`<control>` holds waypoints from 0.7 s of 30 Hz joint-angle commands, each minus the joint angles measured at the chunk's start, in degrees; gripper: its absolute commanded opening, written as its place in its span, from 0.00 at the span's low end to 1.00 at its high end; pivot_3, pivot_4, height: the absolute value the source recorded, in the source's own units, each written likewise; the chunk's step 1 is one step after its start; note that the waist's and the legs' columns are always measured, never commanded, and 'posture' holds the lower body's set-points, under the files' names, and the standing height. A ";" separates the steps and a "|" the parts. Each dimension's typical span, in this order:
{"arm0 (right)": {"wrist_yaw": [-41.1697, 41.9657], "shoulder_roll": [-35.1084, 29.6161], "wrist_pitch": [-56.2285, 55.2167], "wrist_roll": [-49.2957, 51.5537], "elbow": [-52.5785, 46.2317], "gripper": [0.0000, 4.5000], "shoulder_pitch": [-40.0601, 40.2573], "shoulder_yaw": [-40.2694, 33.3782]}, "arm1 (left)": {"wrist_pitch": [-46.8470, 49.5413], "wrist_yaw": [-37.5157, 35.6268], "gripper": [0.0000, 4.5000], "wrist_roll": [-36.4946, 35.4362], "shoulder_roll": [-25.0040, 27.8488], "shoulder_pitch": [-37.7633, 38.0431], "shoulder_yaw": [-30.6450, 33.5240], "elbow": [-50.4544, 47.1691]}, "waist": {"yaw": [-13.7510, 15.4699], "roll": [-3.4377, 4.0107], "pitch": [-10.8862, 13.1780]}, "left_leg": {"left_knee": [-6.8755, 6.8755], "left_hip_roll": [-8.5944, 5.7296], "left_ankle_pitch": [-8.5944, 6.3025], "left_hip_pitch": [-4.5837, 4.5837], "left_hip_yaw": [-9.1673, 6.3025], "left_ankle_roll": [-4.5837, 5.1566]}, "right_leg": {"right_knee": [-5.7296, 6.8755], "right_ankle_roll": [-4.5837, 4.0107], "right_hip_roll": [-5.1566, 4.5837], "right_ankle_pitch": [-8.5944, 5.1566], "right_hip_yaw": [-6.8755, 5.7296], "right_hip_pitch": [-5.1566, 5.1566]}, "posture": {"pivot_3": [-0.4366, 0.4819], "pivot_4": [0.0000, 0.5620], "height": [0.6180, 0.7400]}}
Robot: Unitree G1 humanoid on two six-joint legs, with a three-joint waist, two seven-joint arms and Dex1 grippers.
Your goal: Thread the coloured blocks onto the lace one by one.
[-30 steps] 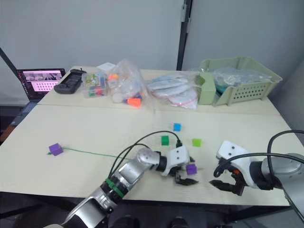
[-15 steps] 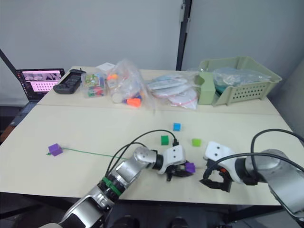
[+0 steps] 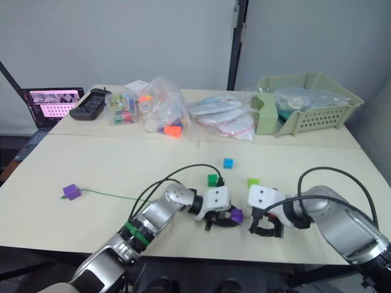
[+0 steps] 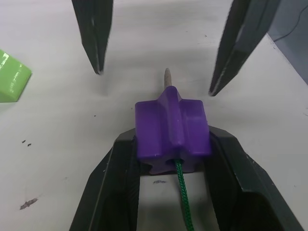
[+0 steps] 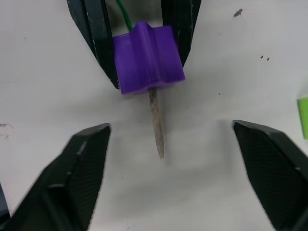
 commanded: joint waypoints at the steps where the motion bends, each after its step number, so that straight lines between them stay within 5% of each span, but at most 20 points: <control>1: 1.05 0.87 -0.76 -0.50 -0.05 0.58 -0.60 0.12 | -0.55 -0.02 0.30 -0.47 -0.78 -0.90 0.30 -1.43 | 0.04 0.00 0.00 | 0.00 0.00 0.00 0.00 0.00 0.00 | 0.00 0.00 0.00 0.00 0.00 0.00 | 0.48 0.27 0.95; 9: 1.25 0.73 -0.41 -1.51 0.88 0.01 0.06 -0.07 | -0.22 0.40 0.30 -0.61 -0.65 -0.84 0.81 -2.03 | 0.04 0.00 0.00 | 0.01 -0.01 0.00 0.00 -0.01 0.00 | 0.02 0.00 -0.01 0.00 0.00 0.00 | 0.48 0.27 0.95; 15: 2.03 0.57 -0.40 -1.58 1.69 0.00 -0.63 -1.19 | 0.15 -0.42 0.30 -1.37 2.20 0.40 2.15 -4.06 | 0.01 0.00 0.00 | 0.01 -0.01 0.00 0.00 0.00 0.00 | 0.02 0.00 -0.01 0.00 0.00 0.00 | 0.48 0.27 0.95; 21: 3.02 0.49 -0.78 -1.25 2.64 0.00 -0.57 -2.04 | -4.58 -8.05 0.30 -5.84 14.74 3.63 7.87 -8.12 | -0.52 0.01 -0.01 | -0.03 0.06 0.00 0.04 -0.02 0.00 | 0.11 -0.03 0.01 0.00 0.00 -0.05 | 0.48 0.27 0.95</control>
